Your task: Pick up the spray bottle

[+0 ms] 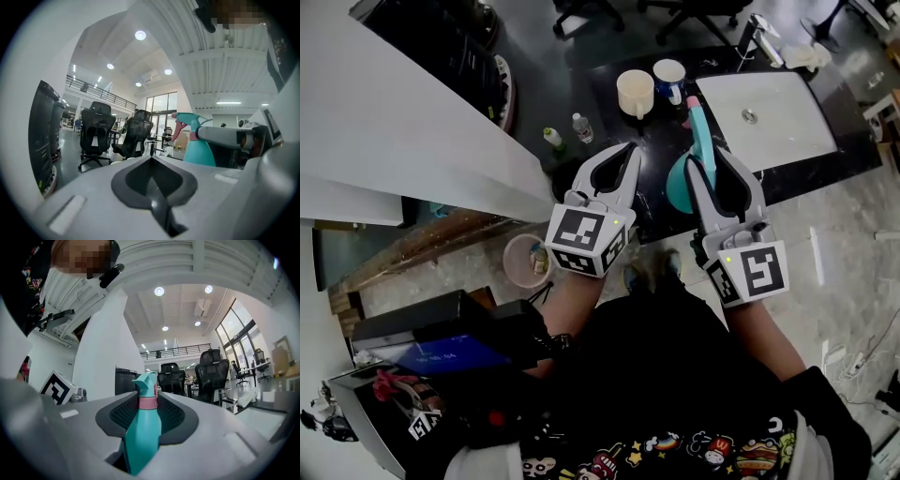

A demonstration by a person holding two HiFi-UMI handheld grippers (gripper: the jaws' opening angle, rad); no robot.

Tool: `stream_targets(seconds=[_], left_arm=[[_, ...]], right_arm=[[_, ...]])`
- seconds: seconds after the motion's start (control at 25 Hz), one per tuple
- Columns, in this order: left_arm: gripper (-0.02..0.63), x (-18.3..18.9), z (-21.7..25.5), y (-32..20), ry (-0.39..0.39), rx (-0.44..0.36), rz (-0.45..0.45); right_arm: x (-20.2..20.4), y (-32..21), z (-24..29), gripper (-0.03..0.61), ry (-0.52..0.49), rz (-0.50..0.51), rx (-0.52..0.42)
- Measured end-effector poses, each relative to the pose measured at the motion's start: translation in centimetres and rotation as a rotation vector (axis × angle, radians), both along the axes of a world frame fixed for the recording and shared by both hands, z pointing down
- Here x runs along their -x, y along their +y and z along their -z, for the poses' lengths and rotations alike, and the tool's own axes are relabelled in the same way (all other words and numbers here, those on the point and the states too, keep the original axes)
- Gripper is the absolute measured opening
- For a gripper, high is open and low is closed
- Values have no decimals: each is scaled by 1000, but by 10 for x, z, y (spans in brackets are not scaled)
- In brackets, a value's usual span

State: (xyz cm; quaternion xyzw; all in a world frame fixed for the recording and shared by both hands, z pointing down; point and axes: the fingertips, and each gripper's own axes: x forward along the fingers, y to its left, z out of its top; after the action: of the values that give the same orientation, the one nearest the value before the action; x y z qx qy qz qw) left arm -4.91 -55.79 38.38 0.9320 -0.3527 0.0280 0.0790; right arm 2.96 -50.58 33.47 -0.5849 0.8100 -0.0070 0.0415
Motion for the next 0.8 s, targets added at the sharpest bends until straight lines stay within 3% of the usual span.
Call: stream_targets(seconds=[0.8], left_arm=[[0, 23, 17, 1, 13, -40, 51]], right_arm=[[1, 4, -8, 152, 1, -3, 13]])
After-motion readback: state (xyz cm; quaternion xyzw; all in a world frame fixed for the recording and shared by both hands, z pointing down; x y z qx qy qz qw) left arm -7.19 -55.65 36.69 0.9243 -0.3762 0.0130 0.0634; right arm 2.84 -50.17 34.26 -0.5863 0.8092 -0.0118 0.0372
